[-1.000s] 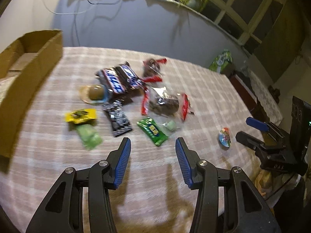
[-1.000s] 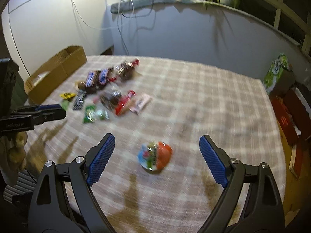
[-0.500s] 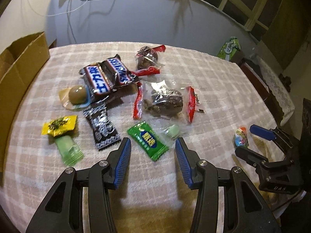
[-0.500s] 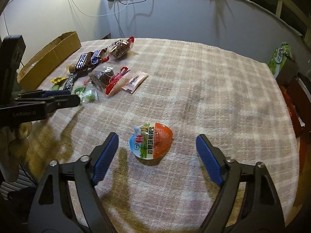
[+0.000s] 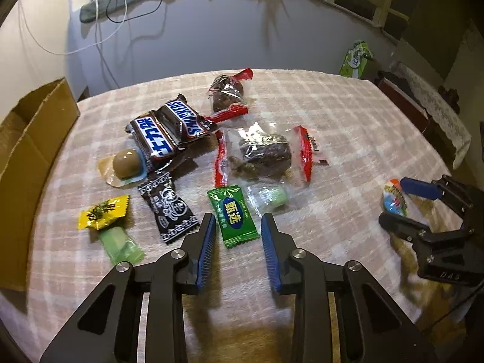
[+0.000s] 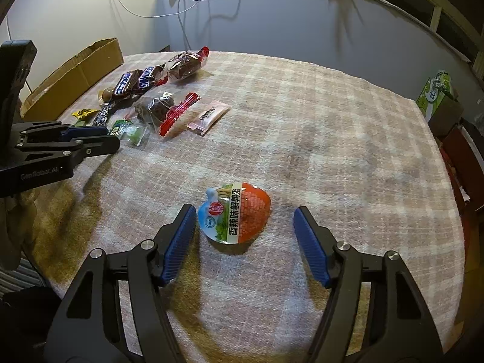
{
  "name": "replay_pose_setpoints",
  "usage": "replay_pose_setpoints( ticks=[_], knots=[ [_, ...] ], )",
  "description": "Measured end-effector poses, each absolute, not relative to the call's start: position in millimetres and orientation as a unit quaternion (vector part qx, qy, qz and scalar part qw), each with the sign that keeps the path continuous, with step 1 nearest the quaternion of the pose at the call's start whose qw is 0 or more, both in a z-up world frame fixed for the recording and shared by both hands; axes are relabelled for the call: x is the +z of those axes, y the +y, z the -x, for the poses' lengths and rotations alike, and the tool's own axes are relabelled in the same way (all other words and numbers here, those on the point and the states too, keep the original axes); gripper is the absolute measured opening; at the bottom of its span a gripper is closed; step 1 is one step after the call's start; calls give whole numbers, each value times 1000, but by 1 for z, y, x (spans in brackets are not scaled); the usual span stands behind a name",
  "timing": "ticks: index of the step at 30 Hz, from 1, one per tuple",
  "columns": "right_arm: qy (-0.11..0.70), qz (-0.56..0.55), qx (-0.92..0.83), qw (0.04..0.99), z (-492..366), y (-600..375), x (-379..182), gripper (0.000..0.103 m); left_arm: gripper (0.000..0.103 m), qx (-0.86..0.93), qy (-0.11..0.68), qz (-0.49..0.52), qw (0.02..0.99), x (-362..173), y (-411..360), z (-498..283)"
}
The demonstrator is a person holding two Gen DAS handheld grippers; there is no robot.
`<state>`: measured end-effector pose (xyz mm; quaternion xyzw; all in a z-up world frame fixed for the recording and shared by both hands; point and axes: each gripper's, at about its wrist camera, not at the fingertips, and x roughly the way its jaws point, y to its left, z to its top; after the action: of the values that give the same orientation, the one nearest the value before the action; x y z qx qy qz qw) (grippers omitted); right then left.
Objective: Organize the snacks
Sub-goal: 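Grasp the green candy packet with the left gripper while the right grasps the orange cup snack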
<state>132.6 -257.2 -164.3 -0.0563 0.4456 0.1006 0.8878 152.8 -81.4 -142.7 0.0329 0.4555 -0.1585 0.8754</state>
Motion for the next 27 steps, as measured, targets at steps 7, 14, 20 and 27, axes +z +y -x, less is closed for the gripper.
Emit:
replay_pose_setpoints(
  ticks=[7, 14, 20, 27],
  knots=[
    [444, 61, 102, 888, -134, -257, -165, 70, 30, -152, 455, -50, 876, -143, -90, -163],
    [445, 65, 103, 887, -135, -257, -164, 53, 19, -149, 452, -42, 878, -144, -87, -170],
    [444, 65, 101, 888, -135, -257, -163, 44, 8, -146, 450, -35, 881, -144, -79, -167],
    [445, 66, 100, 888, -135, -256, -163, 43, 20, -151, 453, -32, 878, -142, -79, -169]
  ],
)
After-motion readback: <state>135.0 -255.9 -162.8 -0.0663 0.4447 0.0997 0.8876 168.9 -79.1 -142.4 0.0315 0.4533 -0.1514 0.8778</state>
